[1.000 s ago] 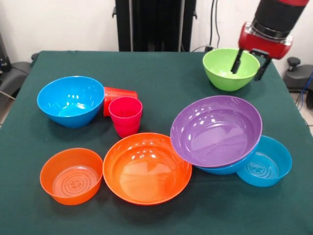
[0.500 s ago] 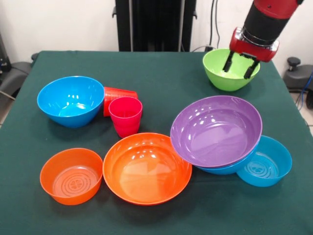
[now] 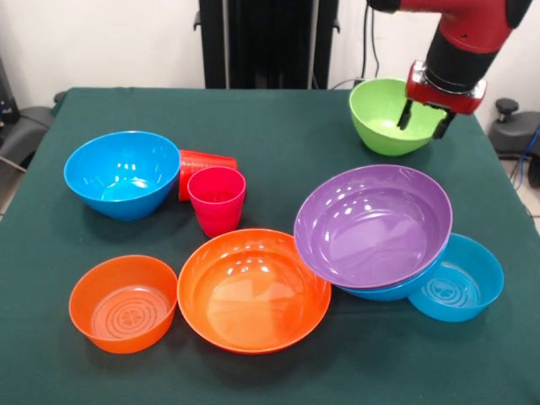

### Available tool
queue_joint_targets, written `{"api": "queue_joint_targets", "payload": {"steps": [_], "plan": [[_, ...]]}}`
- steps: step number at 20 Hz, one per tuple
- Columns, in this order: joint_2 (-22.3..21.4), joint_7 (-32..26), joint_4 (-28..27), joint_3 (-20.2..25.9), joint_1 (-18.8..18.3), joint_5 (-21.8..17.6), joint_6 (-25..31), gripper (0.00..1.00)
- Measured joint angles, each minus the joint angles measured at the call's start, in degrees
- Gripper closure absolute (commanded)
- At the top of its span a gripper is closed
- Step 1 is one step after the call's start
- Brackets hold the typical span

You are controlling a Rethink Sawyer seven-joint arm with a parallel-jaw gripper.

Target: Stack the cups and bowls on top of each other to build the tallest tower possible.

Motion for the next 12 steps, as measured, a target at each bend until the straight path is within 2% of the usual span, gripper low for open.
{"api": "queue_joint_targets", "payload": {"steps": [12], "plan": [[2.38, 0.0, 0.0, 4.83, -1.75, -0.01, -1.0, 0.0]]}}
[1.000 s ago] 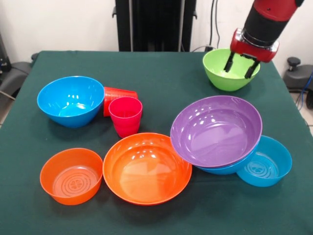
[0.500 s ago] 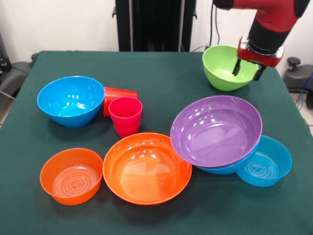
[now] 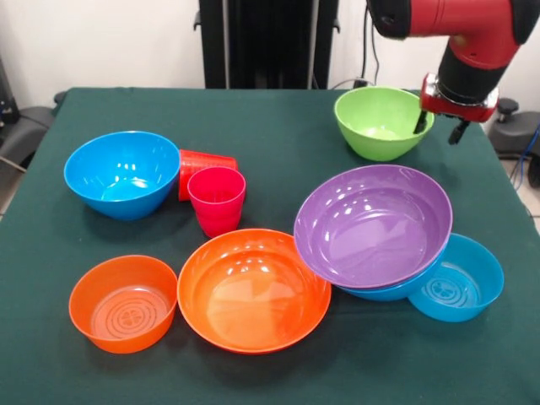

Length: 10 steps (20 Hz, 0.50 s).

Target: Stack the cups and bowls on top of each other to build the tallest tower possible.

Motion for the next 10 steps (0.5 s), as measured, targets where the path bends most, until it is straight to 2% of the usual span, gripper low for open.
{"api": "queue_joint_targets", "payload": {"steps": [10], "plan": [[1.91, 0.0, -0.01, 1.07, -0.12, -0.43, -2.49, 0.0]]}}
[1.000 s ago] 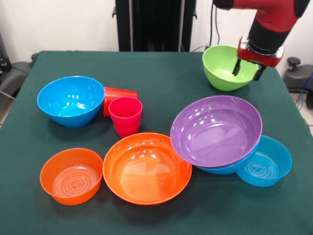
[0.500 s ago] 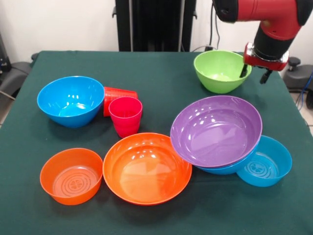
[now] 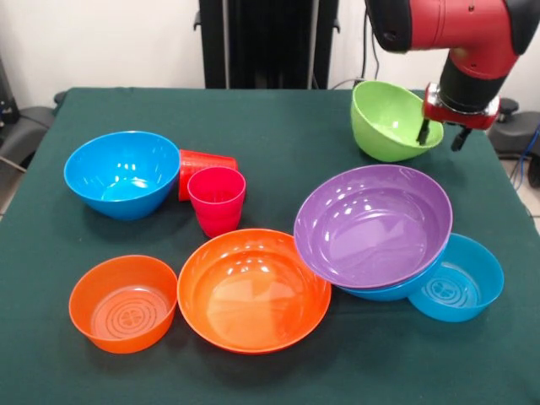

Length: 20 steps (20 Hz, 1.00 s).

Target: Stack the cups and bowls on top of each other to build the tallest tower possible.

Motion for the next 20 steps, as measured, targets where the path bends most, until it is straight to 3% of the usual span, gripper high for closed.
{"api": "queue_joint_targets", "payload": {"steps": [9, 10, 20], "plan": [[1.82, 0.0, -0.25, -0.97, 0.76, -0.91, -0.73, 0.0], [1.7, 0.01, -0.51, -1.84, 1.51, -0.88, -0.67, 1.0], [0.85, 0.0, -1.94, -6.28, 5.49, -0.95, 0.04, 1.0]]}}
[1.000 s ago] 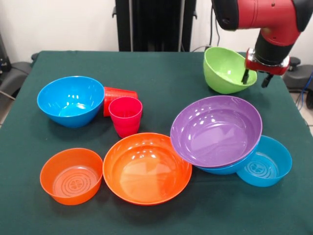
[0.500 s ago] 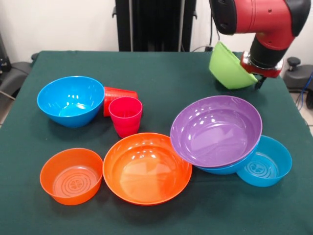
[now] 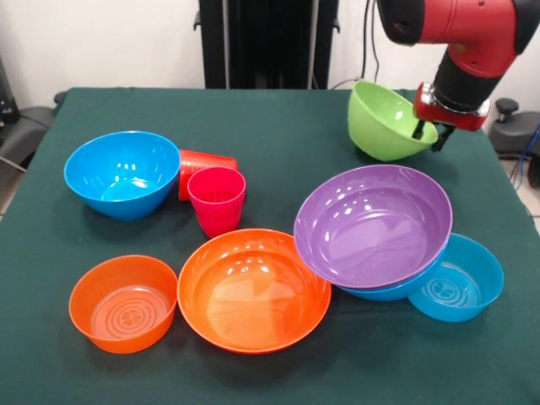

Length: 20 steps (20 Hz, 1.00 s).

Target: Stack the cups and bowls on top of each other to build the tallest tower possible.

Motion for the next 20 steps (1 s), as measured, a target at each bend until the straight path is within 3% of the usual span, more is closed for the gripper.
{"api": "queue_joint_targets", "payload": {"steps": [7, 20], "plan": [[-1.7, 0.0, -0.69, -2.59, -0.15, -0.02, 2.27, 1.0], [-7.93, 0.0, -3.02, -2.56, -3.54, 1.41, 11.34, 1.0]]}}
